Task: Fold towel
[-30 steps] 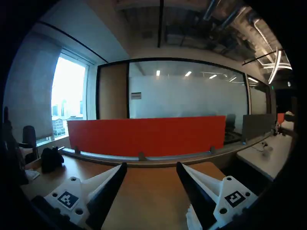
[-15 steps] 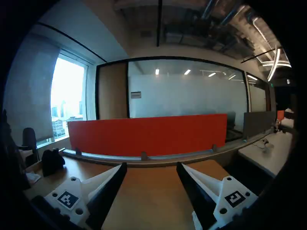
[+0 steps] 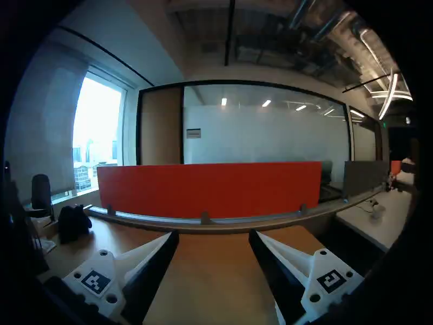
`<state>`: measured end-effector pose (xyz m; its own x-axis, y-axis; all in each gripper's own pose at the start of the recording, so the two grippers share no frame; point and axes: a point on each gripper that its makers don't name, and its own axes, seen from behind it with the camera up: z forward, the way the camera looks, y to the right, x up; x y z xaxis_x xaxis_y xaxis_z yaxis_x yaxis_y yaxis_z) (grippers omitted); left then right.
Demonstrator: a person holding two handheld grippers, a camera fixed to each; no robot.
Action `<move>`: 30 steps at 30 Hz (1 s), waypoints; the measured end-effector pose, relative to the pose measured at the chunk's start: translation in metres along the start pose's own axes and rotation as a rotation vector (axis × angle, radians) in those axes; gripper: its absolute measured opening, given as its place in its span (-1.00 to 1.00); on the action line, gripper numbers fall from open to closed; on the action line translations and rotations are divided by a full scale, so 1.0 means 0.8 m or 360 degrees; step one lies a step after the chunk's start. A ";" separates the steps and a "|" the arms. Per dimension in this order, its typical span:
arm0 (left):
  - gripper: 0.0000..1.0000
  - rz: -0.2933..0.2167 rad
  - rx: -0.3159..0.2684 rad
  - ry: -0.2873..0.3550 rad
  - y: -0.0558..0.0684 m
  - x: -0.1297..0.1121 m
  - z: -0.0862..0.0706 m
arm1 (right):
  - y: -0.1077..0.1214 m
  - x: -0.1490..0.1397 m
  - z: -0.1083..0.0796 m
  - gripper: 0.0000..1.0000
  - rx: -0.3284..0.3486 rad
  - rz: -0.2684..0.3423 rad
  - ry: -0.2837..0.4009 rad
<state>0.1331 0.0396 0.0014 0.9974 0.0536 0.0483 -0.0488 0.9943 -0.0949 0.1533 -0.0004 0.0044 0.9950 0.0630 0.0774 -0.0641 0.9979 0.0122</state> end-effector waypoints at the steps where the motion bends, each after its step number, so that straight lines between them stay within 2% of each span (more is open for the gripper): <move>1: 0.91 -0.0001 0.0002 0.0008 -0.001 -0.004 0.000 | 0.000 -0.004 -0.001 1.00 -0.0004 -0.0008 -0.0002; 6: 0.91 0.0001 0.0010 0.0038 -0.003 -0.032 0.000 | 0.001 -0.023 -0.001 1.00 -0.0023 -0.0042 -0.0011; 11: 0.91 -0.0014 0.0035 0.0052 -0.009 -0.064 -0.002 | -0.001 -0.038 0.001 1.00 -0.0023 -0.0037 -0.0012; 18: 0.91 -0.0025 0.0064 0.0072 -0.024 -0.104 -0.001 | -0.007 -0.056 0.008 1.00 -0.0024 -0.0049 -0.0006; 30: 0.91 -0.0041 0.0073 0.0122 -0.036 -0.143 0.003 | -0.009 -0.069 0.009 1.00 -0.0037 -0.0053 0.0051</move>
<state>0.0202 0.0050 0.0007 0.9994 0.0224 -0.0265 -0.0236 0.9985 -0.0491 0.0983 -0.0113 0.0073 0.9985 0.0297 0.0455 -0.0293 0.9995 -0.0089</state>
